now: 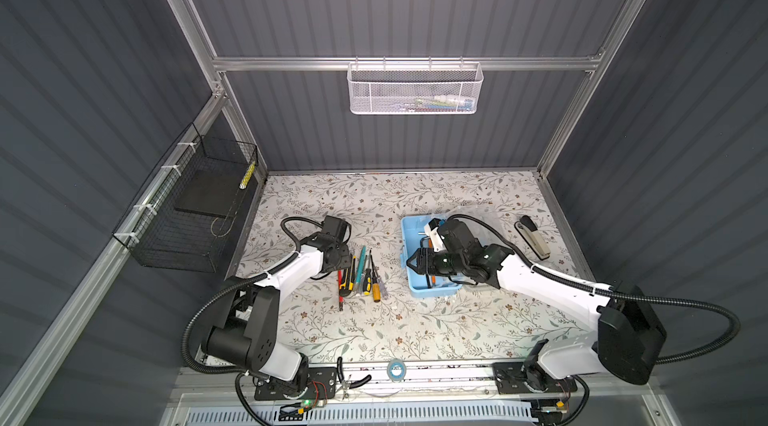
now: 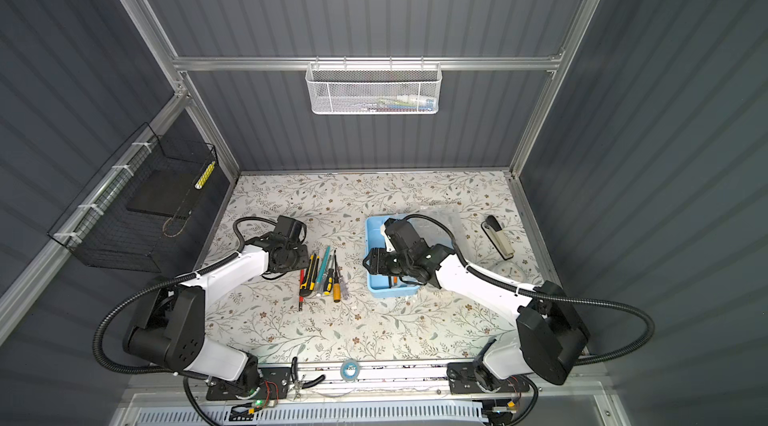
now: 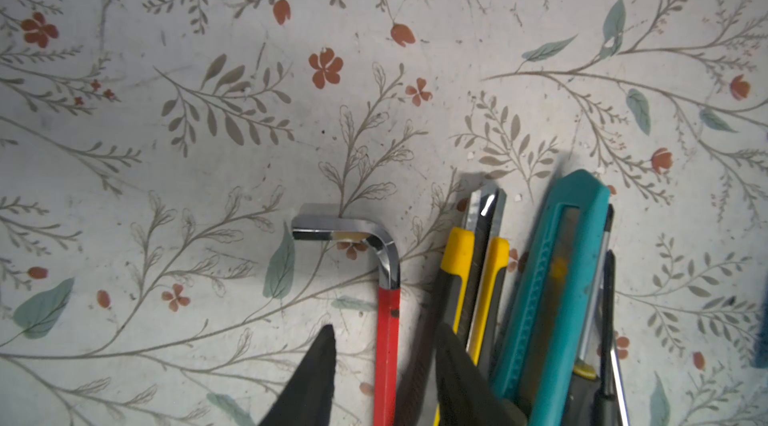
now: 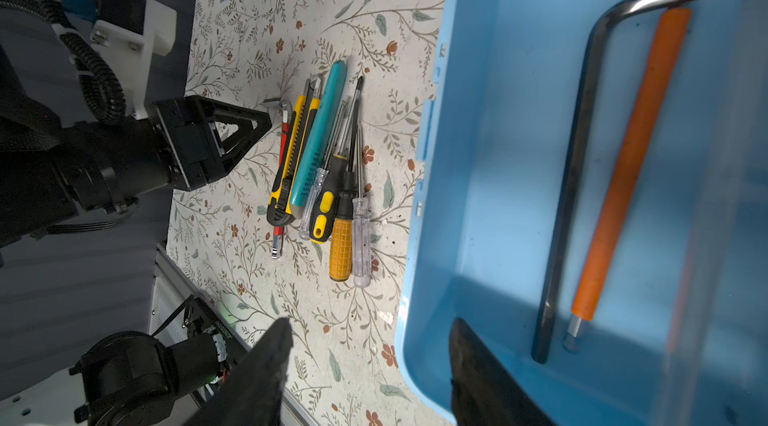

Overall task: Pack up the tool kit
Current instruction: 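Move the left gripper back to the red-handled hex key and grasp it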

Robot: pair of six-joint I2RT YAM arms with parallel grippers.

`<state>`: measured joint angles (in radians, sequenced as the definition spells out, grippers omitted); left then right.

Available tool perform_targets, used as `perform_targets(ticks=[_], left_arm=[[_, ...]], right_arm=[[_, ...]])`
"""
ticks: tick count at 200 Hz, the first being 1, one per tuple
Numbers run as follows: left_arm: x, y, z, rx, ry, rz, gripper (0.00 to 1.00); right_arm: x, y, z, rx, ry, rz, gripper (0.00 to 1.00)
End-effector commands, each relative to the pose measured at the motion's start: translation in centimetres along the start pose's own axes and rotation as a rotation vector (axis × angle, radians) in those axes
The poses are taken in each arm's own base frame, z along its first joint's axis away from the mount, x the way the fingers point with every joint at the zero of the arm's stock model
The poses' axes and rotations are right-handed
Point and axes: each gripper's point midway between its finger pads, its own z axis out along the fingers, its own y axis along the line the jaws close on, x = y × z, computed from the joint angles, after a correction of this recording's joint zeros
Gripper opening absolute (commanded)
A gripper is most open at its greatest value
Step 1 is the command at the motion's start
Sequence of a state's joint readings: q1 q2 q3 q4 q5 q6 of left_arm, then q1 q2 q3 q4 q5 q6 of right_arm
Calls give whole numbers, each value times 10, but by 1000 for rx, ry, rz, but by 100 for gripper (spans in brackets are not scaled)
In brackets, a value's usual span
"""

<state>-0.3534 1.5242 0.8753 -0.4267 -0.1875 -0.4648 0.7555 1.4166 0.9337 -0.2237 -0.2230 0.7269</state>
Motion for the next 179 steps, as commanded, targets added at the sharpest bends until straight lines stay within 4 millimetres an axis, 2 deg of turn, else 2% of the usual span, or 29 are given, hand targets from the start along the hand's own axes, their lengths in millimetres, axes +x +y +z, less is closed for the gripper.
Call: perform_targets(ticks=[1,34,109,179], left_arm=[[5,0,9,6,24,-7,33],[11,3,17,-11,49,-9,25],[27,9,28,-31,93,-17,20],[32,10,34,-42,111,-10,14]], right_arm=[[-2,-1,3,9,-10,6,61],[-1,-2,5,13,-7,12,62],[1,1,12,-8,15,22,61],[1,0,13,-9,14,23,61]])
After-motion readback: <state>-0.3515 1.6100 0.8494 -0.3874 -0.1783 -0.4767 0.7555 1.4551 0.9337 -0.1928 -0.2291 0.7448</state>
